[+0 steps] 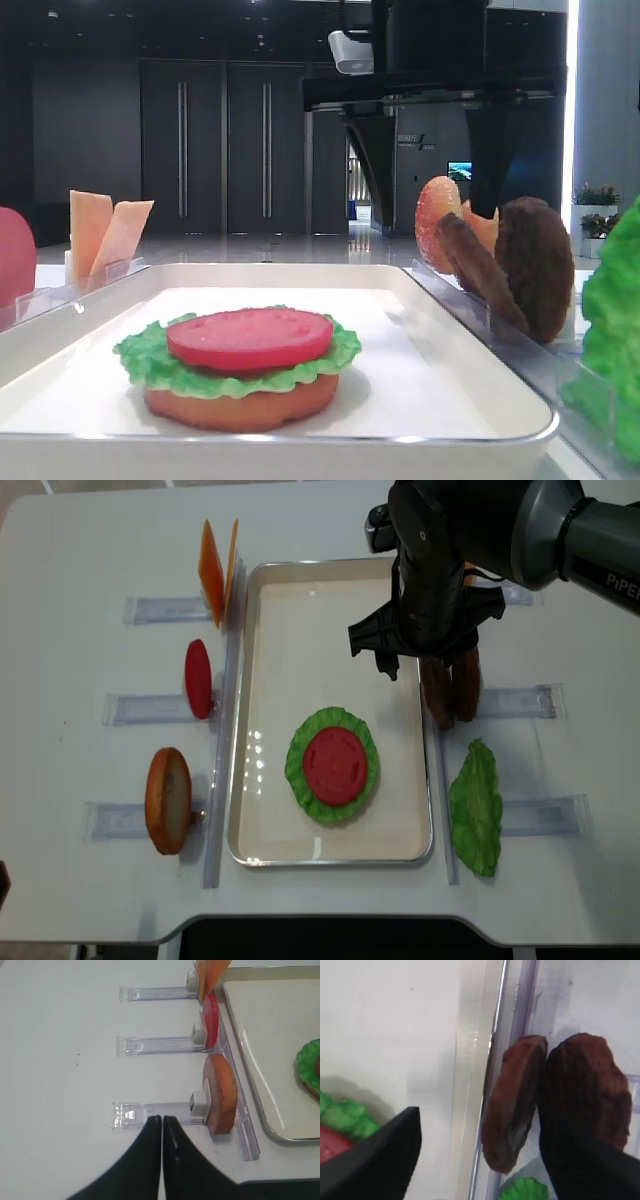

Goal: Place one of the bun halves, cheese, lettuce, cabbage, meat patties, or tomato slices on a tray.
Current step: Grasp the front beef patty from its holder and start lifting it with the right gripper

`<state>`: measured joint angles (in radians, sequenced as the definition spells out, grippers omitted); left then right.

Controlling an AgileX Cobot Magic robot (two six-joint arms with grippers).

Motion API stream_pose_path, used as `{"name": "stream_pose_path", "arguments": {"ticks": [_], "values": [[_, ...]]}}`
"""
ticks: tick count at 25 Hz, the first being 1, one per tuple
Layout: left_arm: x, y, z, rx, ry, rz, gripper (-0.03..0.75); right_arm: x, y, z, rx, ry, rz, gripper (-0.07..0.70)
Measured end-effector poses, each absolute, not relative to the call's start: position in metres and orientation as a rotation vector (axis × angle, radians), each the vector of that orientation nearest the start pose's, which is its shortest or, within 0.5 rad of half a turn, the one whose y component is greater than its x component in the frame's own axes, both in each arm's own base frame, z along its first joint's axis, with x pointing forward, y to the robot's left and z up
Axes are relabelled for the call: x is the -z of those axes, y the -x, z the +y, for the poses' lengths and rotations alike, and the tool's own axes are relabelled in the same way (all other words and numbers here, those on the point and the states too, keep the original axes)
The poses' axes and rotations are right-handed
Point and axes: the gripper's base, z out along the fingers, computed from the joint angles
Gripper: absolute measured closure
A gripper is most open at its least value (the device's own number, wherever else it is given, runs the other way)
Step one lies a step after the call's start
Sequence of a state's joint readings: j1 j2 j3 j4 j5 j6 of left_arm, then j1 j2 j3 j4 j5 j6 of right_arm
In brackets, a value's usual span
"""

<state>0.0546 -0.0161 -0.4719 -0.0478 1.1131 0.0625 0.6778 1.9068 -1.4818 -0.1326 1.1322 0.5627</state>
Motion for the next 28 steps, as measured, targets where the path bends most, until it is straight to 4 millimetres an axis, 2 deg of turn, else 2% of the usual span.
{"name": "stream_pose_path", "arguments": {"ticks": [5, 17, 22, 28], "values": [[-0.265, 0.006, -0.004, -0.012, -0.012, 2.108, 0.716, -0.224, -0.31, 0.226, 0.072, 0.226, 2.976, 0.154], [-0.265, 0.006, -0.004, -0.012, -0.012, 2.108, 0.716, -0.223, -0.311, 0.227, 0.063, 0.237, 2.97, 0.157], [-0.265, 0.006, -0.004, -0.012, -0.012, 2.108, 0.716, -0.211, -0.312, 0.228, 0.103, 0.249, 3.005, 0.175], [-0.265, 0.006, -0.004, -0.012, -0.012, 2.108, 0.716, -0.211, -0.313, 0.226, 0.105, 0.247, 3.005, 0.223]]}}
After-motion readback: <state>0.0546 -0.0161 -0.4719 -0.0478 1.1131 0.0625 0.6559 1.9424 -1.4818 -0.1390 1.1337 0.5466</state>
